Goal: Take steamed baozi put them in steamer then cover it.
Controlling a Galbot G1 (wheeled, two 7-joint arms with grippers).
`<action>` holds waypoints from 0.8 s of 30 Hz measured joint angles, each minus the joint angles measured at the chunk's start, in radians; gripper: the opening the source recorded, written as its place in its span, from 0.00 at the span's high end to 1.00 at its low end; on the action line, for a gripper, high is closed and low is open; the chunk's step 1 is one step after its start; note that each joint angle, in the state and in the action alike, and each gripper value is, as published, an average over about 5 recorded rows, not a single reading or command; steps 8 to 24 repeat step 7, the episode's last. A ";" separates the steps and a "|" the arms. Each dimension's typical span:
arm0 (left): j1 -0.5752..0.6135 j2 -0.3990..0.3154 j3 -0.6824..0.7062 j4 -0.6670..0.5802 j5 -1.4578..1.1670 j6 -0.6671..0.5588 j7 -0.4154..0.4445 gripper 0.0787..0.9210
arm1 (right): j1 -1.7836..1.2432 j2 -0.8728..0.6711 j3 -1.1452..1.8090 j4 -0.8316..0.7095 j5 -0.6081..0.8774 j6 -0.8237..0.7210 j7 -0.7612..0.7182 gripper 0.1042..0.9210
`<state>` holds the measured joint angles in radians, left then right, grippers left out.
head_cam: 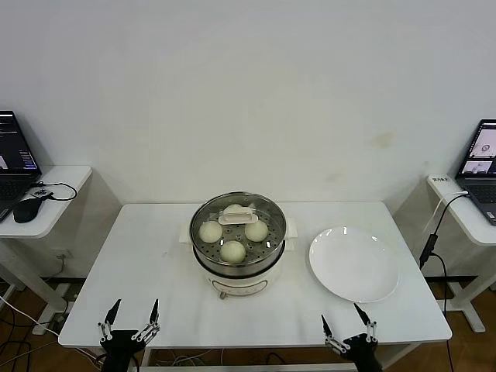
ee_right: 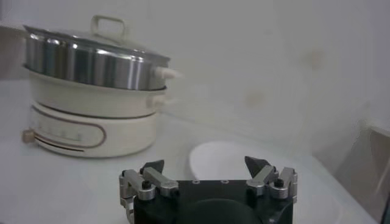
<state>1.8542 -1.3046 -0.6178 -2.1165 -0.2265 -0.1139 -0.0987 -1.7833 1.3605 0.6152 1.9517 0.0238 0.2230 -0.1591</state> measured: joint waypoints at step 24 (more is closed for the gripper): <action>0.003 -0.019 0.008 0.015 -0.002 -0.013 0.007 0.12 | -0.006 -0.007 -0.018 0.027 0.029 -0.022 0.003 0.12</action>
